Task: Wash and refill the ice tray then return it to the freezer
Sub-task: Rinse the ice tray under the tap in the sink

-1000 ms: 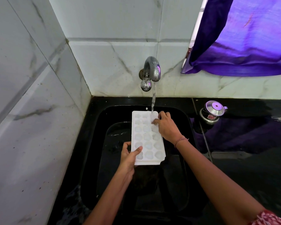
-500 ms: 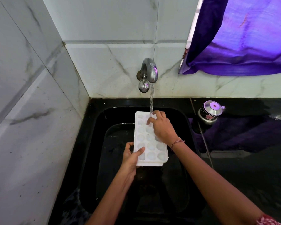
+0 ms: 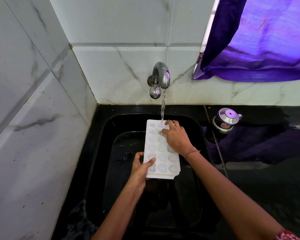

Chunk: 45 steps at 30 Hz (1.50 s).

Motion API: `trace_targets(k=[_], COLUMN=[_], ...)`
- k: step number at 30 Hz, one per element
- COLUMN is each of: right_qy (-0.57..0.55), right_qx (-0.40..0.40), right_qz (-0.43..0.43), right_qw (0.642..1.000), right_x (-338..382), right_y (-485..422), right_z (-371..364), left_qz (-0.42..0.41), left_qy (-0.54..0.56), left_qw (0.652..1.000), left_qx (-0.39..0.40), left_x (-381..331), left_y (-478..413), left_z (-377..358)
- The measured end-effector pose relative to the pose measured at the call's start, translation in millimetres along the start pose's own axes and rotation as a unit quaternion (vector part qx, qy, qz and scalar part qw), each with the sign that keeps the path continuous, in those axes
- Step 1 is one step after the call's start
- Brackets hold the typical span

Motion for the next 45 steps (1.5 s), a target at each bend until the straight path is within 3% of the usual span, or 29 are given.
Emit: trace_targets(k=[14, 21, 33, 45], right_qy=[0.014, -0.038, -0.002, -0.001], right_qx=[0.032, -0.042, 0.025, -0.002], right_qz=[0.003, 0.014, 0.037, 0.037], right_qw=[0.999, 0.998, 0.999, 0.999], right_x=[11.0, 14.3, 17.8, 18.4], right_y=[2.6, 2.5, 0.4, 4.6], right_z=[-5.6, 8.5, -5.8, 3.3], left_qz=[0.005, 0.012, 0.019, 0.027], left_qy=[0.0, -0.001, -0.006, -0.016], left_qw=[1.0, 1.0, 1.0, 0.999], left_qx=[0.0, 0.003, 0.02, 0.045], left_x=[0.9, 3.9, 3.5, 7.3], left_y=[3.3, 4.8, 7.8, 13.1], left_z=[7.0, 5.7, -4.4, -8.0])
Point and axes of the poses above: each hand's wrist, its own y-axis away from the middle knuckle, its own z-axis out of the back of the hand, x = y × z, the point moved 8 cm from there along -y, towards the middle knuckle, and after that the axes turned 9 degrees about x, right-handed, at the moved point
